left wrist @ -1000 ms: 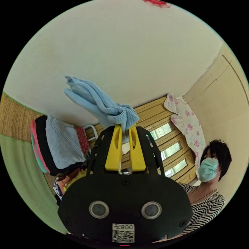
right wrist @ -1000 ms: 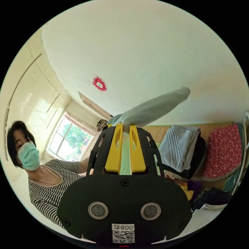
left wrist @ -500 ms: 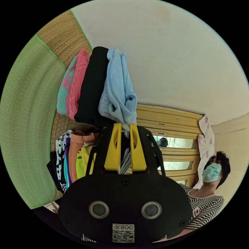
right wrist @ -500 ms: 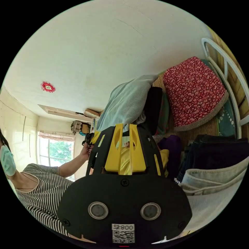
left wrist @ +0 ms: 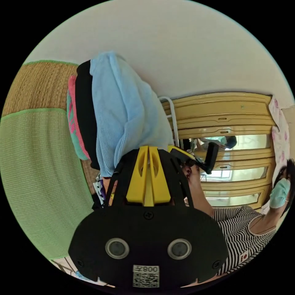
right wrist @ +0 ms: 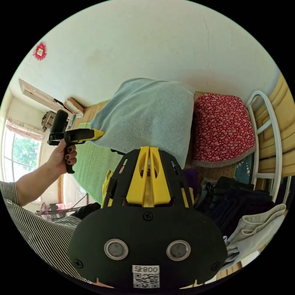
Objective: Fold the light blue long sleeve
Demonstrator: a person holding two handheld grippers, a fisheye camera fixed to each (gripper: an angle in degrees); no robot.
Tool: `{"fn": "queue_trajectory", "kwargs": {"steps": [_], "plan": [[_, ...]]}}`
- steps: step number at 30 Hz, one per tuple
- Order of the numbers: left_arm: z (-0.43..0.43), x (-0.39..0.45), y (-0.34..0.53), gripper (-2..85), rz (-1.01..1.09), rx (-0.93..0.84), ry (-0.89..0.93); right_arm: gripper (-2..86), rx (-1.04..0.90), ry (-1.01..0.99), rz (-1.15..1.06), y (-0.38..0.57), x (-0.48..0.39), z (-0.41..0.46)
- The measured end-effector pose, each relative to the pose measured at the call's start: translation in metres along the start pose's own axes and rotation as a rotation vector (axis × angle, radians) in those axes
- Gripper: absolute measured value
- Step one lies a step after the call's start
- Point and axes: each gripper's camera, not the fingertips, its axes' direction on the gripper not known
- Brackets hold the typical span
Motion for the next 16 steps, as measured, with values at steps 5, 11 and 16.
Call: {"fn": "queue_trajectory", "kwargs": {"steps": [5,11,16], "plan": [[-0.016,0.014,0.017,0.2,0.078,0.049,0.09,1.3,0.226,0.047,0.087,0.001,0.025,-0.064],[-0.051,0.017,0.054,0.2,0.107,0.091,0.143,8.4,0.25,0.175,0.326,-0.042,0.099,-0.071],[-0.08,0.003,0.092,0.2,0.043,0.118,0.106,14.2,0.078,0.153,0.416,-0.078,0.146,-0.026]]}}
